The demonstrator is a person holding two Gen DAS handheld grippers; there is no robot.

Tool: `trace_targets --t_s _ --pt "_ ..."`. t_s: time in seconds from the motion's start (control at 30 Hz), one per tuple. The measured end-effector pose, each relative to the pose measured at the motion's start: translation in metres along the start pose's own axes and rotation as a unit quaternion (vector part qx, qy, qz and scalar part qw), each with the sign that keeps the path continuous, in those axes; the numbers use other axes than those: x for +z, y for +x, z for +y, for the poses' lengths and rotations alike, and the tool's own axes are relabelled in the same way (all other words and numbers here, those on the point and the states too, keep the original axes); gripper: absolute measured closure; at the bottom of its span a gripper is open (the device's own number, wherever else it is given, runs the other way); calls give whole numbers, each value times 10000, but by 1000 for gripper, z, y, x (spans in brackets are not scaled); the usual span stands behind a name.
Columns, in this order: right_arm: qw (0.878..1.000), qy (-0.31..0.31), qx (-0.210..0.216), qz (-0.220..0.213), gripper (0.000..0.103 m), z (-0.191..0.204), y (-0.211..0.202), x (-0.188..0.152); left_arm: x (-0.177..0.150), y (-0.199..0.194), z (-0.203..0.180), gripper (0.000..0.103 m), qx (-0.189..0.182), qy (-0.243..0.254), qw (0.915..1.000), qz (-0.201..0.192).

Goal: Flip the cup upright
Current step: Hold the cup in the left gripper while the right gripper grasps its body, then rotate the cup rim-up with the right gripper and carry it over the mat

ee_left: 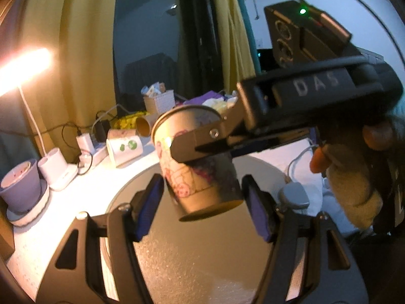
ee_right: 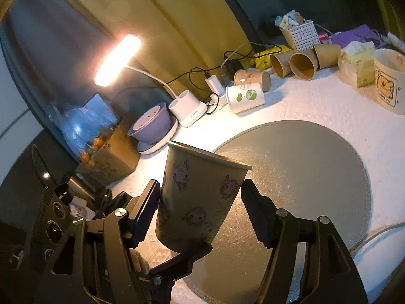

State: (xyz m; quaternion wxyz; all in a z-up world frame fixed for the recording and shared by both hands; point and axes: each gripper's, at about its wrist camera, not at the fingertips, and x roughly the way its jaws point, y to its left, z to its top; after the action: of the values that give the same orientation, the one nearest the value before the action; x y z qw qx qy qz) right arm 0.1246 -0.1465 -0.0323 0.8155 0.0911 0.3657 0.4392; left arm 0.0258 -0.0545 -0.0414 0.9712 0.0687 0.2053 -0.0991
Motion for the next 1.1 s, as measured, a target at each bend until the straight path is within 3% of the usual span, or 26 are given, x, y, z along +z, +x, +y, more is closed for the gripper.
trace_targets --t_s 0.13,0.33,0.5,0.7,1.1 --pt "9986 -235 -470 -64 34 2 10 3 -2 8 13 27 -60 -392 9989 242" --pt "9859 -827 -1354 -538 34 -7 22 13 -10 21 33 27 19 -962 9928 707" --pt "9744 -917 -1992 -503 34 -31 45 18 -18 26 56 27 286 -1486 9837 971" --pt "9614 -1433 -2295 -505 34 -22 59 11 -27 28 80 27 579 -2014 9713 1124" --pt "9485 -1817 -2546 -508 34 -12 54 -10 -20 22 82 27 649 -2018 9730 910"
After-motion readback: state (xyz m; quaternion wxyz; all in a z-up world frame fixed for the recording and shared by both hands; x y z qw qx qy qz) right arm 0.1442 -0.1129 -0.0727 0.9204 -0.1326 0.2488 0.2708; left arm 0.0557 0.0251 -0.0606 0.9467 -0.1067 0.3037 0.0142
